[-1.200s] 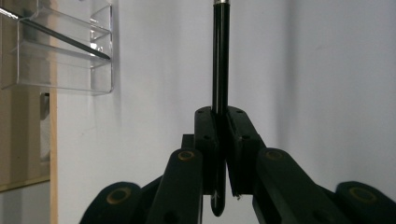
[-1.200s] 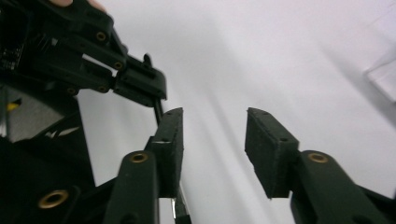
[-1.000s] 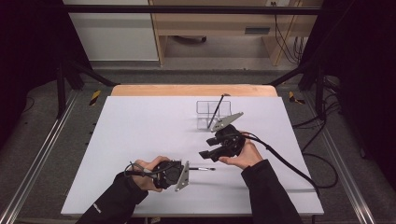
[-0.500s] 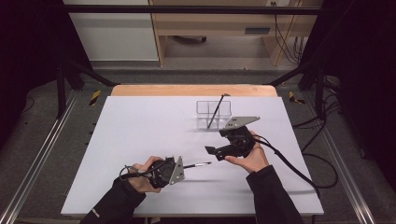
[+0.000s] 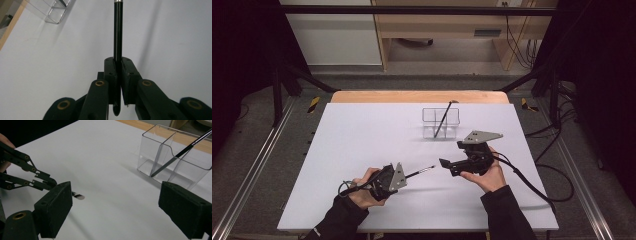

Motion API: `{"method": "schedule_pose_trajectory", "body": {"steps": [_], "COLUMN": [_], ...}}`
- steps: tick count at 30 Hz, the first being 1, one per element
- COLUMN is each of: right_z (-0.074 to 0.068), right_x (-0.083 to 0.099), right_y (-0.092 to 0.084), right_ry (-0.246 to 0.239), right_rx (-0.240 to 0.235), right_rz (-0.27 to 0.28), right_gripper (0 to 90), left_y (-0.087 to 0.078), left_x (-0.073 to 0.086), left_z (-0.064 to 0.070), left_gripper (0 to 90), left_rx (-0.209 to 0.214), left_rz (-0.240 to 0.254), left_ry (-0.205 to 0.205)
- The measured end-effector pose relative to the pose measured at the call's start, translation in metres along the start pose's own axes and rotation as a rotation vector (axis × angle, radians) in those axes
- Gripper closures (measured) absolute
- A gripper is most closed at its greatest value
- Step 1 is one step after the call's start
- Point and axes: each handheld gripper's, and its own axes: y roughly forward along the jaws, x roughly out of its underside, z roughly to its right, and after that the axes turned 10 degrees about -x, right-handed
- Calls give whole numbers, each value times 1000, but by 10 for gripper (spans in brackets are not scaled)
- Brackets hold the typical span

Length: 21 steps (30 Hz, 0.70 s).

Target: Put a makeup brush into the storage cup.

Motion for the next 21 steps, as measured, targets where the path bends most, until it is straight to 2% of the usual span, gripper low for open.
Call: {"method": "schedule_pose_trajectory", "body": {"steps": [5, 14, 16, 21], "right_z": [-4, -9, -10, -13], "right_x": [3, 8, 9, 10], "right_y": [1, 4, 4, 6], "right_ry": [-1, 19, 27, 41], "right_rx": [-3, -7, -11, -19], "right_rz": [27, 56, 66, 78], "right_gripper": [114, 111, 111, 106], "left_y": [-1, -2, -1, -2], "left_x": [2, 5, 7, 6], "left_z": [-2, -2, -2, -1], "left_gripper": [833, 833, 833, 833], "left_rx": [10, -14, -5, -24], "left_rz": [22, 61, 72, 85], "left_ry": [-60, -171, -192, -234]}}
